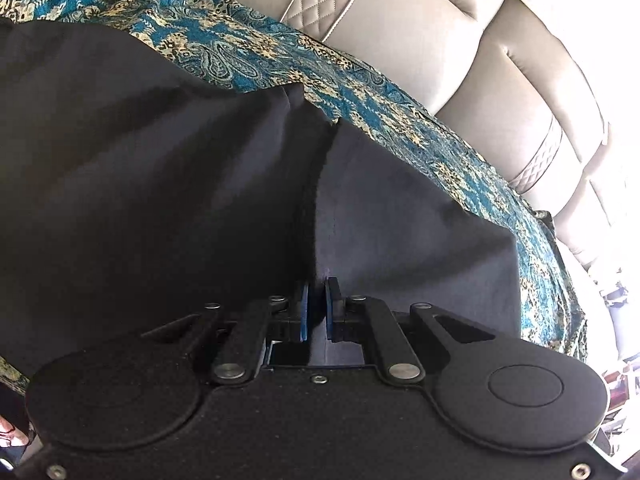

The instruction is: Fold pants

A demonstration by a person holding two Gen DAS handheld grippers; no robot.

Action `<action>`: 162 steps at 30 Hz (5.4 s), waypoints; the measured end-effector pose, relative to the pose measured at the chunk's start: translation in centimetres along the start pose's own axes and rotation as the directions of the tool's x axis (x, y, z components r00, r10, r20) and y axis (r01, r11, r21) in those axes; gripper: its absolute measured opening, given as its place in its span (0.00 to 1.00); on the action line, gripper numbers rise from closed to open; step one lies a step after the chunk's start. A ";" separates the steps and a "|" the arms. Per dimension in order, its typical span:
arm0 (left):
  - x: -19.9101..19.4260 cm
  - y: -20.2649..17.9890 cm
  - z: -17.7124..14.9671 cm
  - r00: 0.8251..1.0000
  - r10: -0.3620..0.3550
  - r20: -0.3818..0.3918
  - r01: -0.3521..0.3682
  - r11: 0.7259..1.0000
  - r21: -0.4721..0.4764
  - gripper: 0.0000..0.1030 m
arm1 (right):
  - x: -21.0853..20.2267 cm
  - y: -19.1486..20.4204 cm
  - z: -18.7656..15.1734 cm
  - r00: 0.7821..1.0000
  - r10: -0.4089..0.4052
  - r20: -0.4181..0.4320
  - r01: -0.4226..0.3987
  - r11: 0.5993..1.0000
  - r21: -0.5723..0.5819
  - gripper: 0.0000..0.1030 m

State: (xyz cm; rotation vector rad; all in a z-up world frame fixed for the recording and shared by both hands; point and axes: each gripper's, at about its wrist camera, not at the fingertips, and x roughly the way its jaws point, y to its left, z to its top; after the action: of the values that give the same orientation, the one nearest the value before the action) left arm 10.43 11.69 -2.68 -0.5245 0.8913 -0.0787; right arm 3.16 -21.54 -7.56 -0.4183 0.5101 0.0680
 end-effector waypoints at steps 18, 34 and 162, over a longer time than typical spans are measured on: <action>0.6 0.3 0.0 1.000 0.016 -0.010 -0.016 0.999 -0.038 0.07 | 1.6 5.8 -0.5 0.967 -0.189 0.172 0.223 0.953 -0.204 0.66; 0.0 0.0 -0.8 0.999 0.047 0.005 -0.047 0.998 0.039 0.08 | -0.3 3.1 -0.6 0.999 -0.034 -0.007 0.033 0.998 -0.059 0.55; -7.2 18.2 2.8 0.714 0.590 0.377 -0.501 0.807 -0.315 0.43 | 12.6 15.3 18.1 0.842 0.515 0.158 -0.531 0.844 0.082 0.62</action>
State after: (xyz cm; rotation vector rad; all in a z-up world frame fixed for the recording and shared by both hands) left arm 5.28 30.65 -4.55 -0.4078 0.5523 0.6694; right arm 19.92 -0.69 -5.09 -0.1401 0.4846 0.5910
